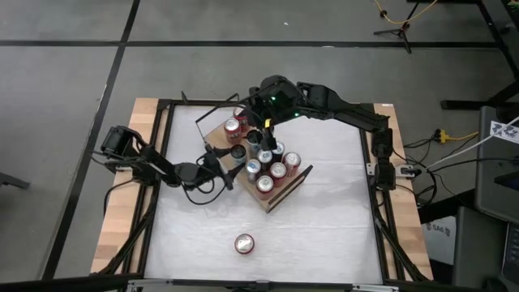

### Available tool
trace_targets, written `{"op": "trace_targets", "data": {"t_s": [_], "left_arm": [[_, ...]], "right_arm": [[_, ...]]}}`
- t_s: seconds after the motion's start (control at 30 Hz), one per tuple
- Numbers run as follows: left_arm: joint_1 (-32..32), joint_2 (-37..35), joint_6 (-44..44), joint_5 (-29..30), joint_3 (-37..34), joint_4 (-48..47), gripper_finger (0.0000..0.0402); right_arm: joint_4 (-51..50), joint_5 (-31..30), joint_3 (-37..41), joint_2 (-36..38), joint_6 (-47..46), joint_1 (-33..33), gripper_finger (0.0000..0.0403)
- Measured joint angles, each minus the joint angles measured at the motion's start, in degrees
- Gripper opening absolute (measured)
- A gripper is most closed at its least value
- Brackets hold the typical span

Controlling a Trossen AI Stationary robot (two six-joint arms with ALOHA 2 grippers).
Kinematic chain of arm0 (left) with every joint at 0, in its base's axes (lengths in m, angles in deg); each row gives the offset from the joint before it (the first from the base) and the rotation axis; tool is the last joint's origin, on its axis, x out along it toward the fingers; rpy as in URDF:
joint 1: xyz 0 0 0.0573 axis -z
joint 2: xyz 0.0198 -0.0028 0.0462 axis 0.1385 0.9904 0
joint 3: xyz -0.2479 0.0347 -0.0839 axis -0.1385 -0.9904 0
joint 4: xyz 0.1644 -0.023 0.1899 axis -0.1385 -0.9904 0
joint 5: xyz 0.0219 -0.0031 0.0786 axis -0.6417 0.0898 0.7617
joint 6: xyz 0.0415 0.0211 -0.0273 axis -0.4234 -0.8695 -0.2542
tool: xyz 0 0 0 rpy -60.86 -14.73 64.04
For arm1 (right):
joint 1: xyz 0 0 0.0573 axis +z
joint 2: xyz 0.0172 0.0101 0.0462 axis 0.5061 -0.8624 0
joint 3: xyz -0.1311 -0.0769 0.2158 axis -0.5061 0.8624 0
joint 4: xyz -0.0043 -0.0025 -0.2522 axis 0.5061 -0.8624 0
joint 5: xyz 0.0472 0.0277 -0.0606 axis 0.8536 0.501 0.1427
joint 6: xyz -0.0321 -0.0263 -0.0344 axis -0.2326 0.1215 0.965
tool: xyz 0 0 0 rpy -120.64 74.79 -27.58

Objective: Place canned beverage on shelf
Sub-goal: Put the white pink soda can on the shelf aligned with the other white pink soda cans

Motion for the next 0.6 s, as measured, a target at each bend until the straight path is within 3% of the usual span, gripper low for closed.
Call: {"op": "trace_targets", "data": {"t_s": [0.6], "left_arm": [[0.00, -0.04, -3.78, 0.18, 0.02, 3.45, 0.0341]], "right_arm": [[-4.28, 3.64, 0.39, -3.78, -3.91, 0.07, 0.0317]]}}
